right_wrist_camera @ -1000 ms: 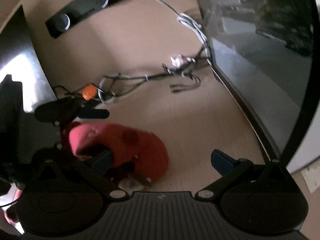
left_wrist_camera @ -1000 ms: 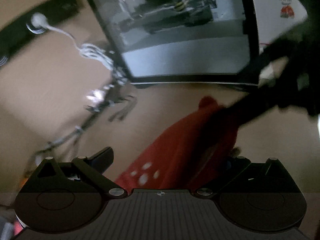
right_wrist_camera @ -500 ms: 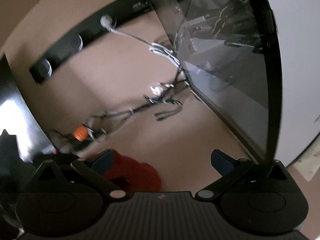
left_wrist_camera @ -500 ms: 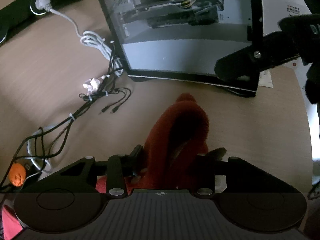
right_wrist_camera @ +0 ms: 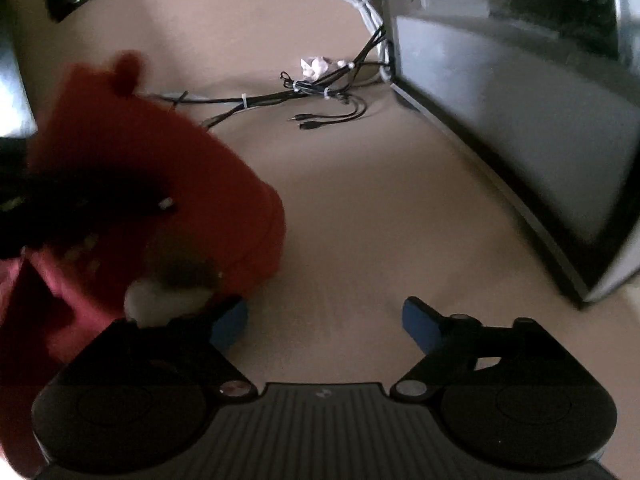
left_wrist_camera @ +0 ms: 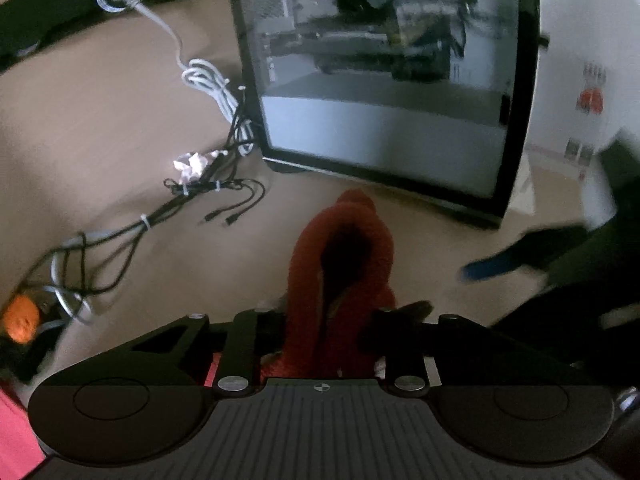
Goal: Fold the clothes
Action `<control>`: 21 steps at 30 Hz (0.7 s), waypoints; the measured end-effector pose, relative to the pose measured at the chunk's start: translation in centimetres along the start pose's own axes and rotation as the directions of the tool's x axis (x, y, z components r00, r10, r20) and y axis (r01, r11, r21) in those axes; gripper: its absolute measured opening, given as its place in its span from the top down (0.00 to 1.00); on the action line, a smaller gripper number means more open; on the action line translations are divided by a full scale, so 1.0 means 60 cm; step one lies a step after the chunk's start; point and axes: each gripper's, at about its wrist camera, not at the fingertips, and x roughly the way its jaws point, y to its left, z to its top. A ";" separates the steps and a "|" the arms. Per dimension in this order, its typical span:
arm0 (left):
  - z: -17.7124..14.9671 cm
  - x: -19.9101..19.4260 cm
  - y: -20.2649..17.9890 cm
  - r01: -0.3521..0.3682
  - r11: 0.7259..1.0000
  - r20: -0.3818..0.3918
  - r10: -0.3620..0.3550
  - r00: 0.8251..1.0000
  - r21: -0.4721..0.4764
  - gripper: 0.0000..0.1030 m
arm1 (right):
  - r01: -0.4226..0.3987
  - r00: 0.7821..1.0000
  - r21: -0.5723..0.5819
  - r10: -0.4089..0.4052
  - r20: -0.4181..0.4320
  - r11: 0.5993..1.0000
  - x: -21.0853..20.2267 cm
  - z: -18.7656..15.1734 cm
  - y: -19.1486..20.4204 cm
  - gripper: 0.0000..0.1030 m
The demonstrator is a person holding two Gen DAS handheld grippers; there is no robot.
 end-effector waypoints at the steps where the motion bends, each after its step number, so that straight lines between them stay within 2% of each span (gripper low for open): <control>1: -0.002 -0.013 0.004 0.003 1.000 0.010 -0.002 1.000 -0.022 0.75 | -0.037 0.999 0.013 0.037 0.022 0.999 -0.002 0.013 0.009 0.19; 4: -0.008 -0.058 0.016 -0.008 0.997 0.047 0.012 0.999 -0.078 0.76 | -0.147 0.984 -0.004 0.147 0.105 0.989 -0.013 0.056 0.050 0.19; 7: -0.017 -0.129 0.035 -0.084 0.986 0.108 0.100 0.989 -0.142 0.76 | -0.259 0.950 -0.082 0.270 0.160 0.962 -0.024 0.096 0.109 0.19; 10: -0.040 -0.215 0.063 -0.180 0.954 0.156 0.221 0.963 -0.241 0.76 | -0.367 0.904 -0.220 0.402 0.147 0.904 -0.028 0.124 0.200 0.19; 12: -0.072 -0.265 0.083 -0.246 0.918 0.155 0.305 0.940 -0.311 0.74 | -0.417 0.880 -0.325 0.466 0.088 0.849 -0.021 0.125 0.270 0.19; 15: -0.157 -0.330 0.112 -0.336 0.824 0.091 0.419 0.903 -0.457 0.71 | -0.475 0.857 -0.456 0.513 -0.046 0.752 0.001 0.100 0.375 0.19; 17: -0.230 -0.363 0.121 -0.350 0.733 0.028 0.449 0.893 -0.583 0.68 | -0.482 0.861 -0.523 0.490 -0.135 0.703 0.020 0.066 0.433 0.19; 19: -0.304 -0.380 0.128 -0.329 0.642 -0.028 0.431 0.902 -0.693 0.59 | -0.463 0.876 -0.574 0.449 -0.178 0.676 0.035 0.034 0.474 0.15; 21: -0.357 -0.388 0.132 -0.311 0.567 -0.056 0.421 0.905 -0.763 0.52 | -0.404 0.902 -0.636 0.402 -0.158 0.658 0.042 0.012 0.497 0.10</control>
